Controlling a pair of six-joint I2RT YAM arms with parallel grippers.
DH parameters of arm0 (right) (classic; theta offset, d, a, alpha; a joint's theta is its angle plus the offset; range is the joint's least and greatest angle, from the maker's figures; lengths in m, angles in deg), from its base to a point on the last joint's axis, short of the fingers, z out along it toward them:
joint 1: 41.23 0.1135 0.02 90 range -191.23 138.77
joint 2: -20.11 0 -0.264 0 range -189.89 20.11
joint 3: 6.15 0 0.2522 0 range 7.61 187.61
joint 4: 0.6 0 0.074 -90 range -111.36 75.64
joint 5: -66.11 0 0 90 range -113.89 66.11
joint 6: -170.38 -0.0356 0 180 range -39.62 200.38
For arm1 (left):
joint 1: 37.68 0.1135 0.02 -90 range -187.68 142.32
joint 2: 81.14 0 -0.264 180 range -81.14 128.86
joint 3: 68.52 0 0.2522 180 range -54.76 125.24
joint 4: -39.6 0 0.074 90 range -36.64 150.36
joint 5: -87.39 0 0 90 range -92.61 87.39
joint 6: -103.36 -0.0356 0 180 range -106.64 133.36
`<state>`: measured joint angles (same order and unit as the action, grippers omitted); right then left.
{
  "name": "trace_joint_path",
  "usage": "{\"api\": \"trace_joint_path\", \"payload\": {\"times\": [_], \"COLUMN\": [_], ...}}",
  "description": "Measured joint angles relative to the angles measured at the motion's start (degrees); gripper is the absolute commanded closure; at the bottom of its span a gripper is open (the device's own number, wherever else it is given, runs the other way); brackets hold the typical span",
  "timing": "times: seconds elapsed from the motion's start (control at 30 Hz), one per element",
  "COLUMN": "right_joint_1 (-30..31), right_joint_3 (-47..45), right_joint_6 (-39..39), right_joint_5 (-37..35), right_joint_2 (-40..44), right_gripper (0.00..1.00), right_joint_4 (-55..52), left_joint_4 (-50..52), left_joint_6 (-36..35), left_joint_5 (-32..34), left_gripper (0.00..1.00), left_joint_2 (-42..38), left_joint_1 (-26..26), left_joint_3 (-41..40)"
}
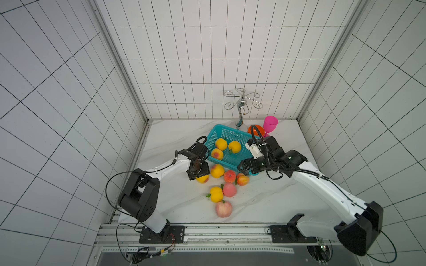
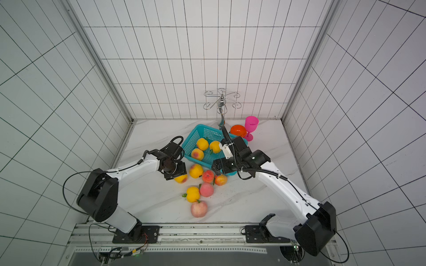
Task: Put the peaches into the basket
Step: Pick up the peach from the center of the board, then place the peach in the basket.
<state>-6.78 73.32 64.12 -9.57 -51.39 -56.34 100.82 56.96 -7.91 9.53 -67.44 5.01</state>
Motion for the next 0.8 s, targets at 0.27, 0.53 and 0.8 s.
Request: {"api": "trace_joint_path", "payload": {"times": [0.27, 0.53, 0.8], "right_joint_1": [-0.48, -1.73, -3.78], "right_joint_3": [0.0, 0.02, 0.57], "right_joint_6": [-0.24, -0.2, -0.17], "right_joint_5": [0.66, 1.05, 1.01], "right_joint_2": [0.0, -0.04, -1.84], "right_gripper": [0.01, 0.0, 0.01], "right_joint_4": [1.14, 1.14, 1.11], "left_joint_4": [5.92, 10.86, 13.27], "left_joint_6": [-1.31, -4.57, -9.05], "left_joint_5": [4.11, 7.32, 7.45], "left_gripper": [0.31, 0.31, 0.31], "left_joint_2": [-2.97, -2.38, 4.61], "left_joint_1": [-1.2, -2.86, -3.1], "left_joint_3": [6.47, 19.65, 33.29]}}
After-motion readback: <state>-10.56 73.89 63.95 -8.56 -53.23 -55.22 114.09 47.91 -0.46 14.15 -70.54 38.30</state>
